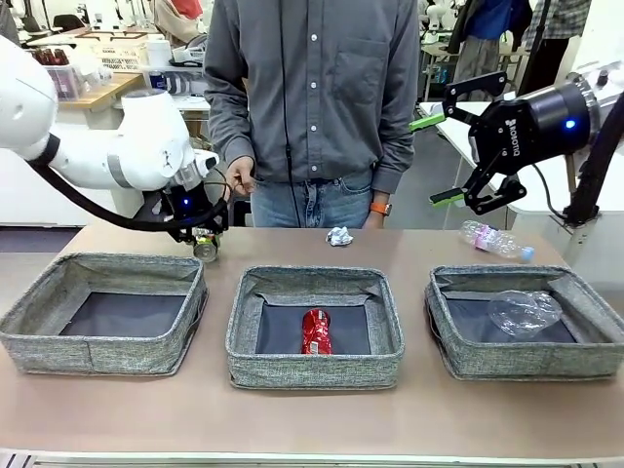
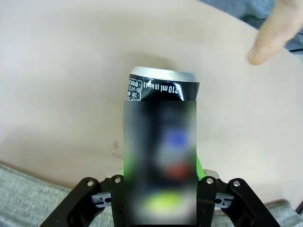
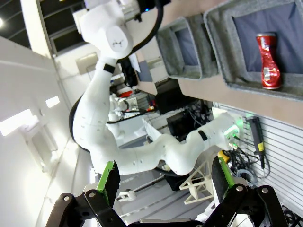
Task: Sort the waste into the appropriate baskets.
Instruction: Pick up the waste item pointed out by the person.
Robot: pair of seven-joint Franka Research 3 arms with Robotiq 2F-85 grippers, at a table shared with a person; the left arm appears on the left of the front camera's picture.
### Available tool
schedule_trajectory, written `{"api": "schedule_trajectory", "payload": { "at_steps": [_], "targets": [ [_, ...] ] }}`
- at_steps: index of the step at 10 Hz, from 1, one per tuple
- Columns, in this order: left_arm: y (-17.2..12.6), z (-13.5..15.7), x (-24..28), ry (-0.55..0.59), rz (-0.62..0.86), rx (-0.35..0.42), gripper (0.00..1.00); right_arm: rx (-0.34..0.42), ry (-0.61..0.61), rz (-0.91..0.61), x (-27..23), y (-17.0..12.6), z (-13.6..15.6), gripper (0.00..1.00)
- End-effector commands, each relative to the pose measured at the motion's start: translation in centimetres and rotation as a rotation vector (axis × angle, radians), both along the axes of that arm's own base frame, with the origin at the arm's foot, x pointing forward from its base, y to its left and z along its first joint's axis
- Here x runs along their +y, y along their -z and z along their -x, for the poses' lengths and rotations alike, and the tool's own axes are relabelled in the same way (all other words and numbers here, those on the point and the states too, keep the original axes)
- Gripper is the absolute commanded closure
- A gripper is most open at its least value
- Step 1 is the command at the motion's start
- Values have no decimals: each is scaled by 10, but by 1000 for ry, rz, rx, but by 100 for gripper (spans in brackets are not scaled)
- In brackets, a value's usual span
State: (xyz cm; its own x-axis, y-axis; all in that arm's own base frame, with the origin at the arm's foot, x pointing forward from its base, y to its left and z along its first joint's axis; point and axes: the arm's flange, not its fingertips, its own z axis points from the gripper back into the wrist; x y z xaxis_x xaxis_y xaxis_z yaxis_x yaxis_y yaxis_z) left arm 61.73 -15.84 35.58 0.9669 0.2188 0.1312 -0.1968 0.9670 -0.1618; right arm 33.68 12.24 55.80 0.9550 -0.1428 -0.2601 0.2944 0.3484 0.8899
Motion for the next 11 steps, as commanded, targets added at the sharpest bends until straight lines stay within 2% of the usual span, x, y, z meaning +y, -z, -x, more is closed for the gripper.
{"api": "schedule_trajectory", "payload": {
  "at_steps": [1,2,3,5,6,7,8,9,10,11],
  "targets": [
    [-50,14,19,-8,-30,-74,100,-22,-7,-29,2,-1,-2,0],
    [-83,22,31,-15,-29,-139,100,-22,-7,-29,2,-1,-2,0],
    [-112,36,40,-18,40,-128,100,-22,-7,-29,2,-1,-2,0],
    [-162,91,47,-72,156,-42,100,-22,-7,-29,2,-1,-2,0],
    [-188,139,45,26,235,-52,100,-22,-7,-29,2,-1,-2,0],
    [-212,205,41,58,253,-96,100,-22,-7,-29,2,-1,-2,0],
    [-219,237,39,108,254,-24,100,-22,-7,-29,2,-1,-2,0],
    [-224,262,35,259,278,64,100,-22,-7,-29,2,-1,-2,0],
    [-225,273,33,386,323,160,100,-22,-7,-29,2,-1,-2,0],
    [-224,244,24,145,262,-2,100,-22,-7,-29,2,-1,-2,0]
  ]
}}
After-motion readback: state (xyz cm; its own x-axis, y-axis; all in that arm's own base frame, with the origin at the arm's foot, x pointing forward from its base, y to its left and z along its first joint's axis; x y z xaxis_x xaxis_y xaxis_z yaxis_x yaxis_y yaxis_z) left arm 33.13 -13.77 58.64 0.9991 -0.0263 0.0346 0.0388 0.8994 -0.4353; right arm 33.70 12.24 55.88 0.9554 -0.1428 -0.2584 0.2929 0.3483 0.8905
